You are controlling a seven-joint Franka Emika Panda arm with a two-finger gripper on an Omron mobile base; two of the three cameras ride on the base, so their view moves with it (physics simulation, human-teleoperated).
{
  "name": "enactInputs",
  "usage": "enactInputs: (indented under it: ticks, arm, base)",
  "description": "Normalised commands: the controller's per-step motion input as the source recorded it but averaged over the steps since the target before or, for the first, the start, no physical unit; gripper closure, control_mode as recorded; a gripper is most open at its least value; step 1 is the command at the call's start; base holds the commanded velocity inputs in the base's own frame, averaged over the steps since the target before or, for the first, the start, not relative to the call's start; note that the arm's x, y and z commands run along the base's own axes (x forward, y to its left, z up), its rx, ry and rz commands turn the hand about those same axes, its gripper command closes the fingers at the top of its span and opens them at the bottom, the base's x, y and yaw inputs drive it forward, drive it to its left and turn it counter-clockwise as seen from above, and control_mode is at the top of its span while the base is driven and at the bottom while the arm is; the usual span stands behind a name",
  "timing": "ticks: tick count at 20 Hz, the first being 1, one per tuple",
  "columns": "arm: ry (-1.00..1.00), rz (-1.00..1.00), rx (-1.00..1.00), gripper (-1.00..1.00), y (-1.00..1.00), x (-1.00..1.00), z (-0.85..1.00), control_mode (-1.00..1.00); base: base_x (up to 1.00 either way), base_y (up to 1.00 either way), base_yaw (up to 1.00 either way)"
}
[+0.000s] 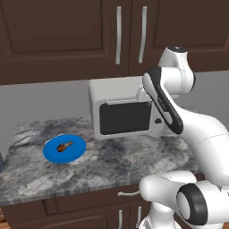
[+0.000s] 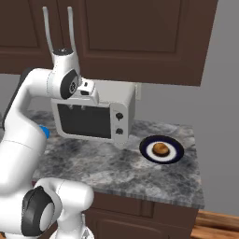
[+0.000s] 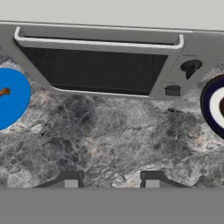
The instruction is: Open the toaster oven door. Place the bread on the bottom rack in the toaster oven and place the chicken drumstick on the top rack.
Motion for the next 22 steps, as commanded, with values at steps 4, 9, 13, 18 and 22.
enactInputs:
  ticks: [4, 9, 13, 18, 22]
  arm:
    - [0.0, 0.0, 0.0, -1.0, 0.0, 0.0, 0.0, 1.0]
    - [0.0, 0.0, 0.0, -1.0, 0.0, 0.0, 0.0, 1.0]
    - [0.0, 0.0, 0.0, -1.0, 0.0, 0.0, 0.0, 1.0]
    - [0.0, 0.0, 0.0, -1.0, 0.0, 0.0, 0.0, 1.0]
    - [0.0, 0.0, 0.0, -1.0, 0.0, 0.0, 0.0, 1.0]
  base:
    - [0.0, 0.0, 0.0]
    - [-0.04, -0.01, 0.0]
    - [-0.25, -0.25, -0.01]
    - [-0.24, -0.44, -0.07]
    - [-0.13, -0.46, -0.07]
